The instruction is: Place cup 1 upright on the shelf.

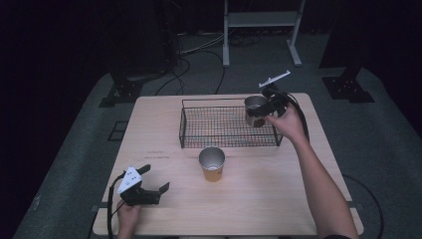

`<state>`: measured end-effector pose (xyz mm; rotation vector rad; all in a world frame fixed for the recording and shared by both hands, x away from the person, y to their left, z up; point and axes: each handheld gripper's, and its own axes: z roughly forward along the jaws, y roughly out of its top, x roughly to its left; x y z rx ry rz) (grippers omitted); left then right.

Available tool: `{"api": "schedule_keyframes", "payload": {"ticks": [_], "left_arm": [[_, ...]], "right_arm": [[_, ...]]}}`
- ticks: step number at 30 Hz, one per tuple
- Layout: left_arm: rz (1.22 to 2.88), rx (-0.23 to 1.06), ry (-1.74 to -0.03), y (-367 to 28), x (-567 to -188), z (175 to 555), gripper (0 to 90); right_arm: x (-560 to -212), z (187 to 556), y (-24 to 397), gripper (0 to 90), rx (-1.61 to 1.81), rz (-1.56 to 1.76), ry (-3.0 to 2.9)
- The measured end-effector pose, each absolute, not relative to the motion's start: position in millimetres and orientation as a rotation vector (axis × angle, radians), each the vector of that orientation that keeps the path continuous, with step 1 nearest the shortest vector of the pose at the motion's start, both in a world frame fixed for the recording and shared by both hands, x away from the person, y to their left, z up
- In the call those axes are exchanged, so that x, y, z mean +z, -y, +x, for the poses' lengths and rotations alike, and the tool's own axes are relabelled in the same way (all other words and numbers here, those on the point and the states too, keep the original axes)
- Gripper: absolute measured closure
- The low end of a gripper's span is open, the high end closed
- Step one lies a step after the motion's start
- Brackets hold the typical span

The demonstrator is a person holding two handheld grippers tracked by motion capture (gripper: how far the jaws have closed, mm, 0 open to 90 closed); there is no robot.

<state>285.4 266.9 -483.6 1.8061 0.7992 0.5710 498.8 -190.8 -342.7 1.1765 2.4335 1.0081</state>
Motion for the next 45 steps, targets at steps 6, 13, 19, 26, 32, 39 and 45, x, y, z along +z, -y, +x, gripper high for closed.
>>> {"api": "schedule_keyframes", "payload": {"ticks": [6, 13, 19, 26, 32, 39, 45], "left_arm": [[1.805, 0.571, -0.8, -266.9, -483.6, 285.4, 0.0], [1.802, 0.57, -0.798, -267.0, -483.6, 285.3, 0.0], [1.801, 0.571, -0.796, -267.1, -483.5, 285.3, 0.0], [1.803, 0.572, -0.796, -267.0, -483.5, 285.3, 0.0], [1.802, 0.572, -0.796, -267.1, -483.5, 285.2, 0.0], [1.802, 0.571, -0.796, -267.0, -483.5, 285.1, 0.0], [1.802, 0.572, -0.795, -267.1, -483.5, 285.2, 0.0]], "right_arm": [[-346.9, 509.0, 184.0, 17.6, 1.005, 1.199, -2.43], [-354.1, 515.6, 173.4, 17.6, 0.981, 1.196, -2.425], [-363.9, 521.8, 170.7, 17.5, 0.986, 1.231, -2.42], [-381.4, 527.9, 171.0, 17.5, 0.963, 1.287, -2.406], [-390.2, 530.4, 169.9, 17.5, 0.941, 1.318, -2.415], [-399.5, 531.4, 169.3, 17.5, 0.928, 1.34, -2.412], [-410.7, 531.9, 173.2, 17.4, 0.897, 1.378, -2.418]]}}
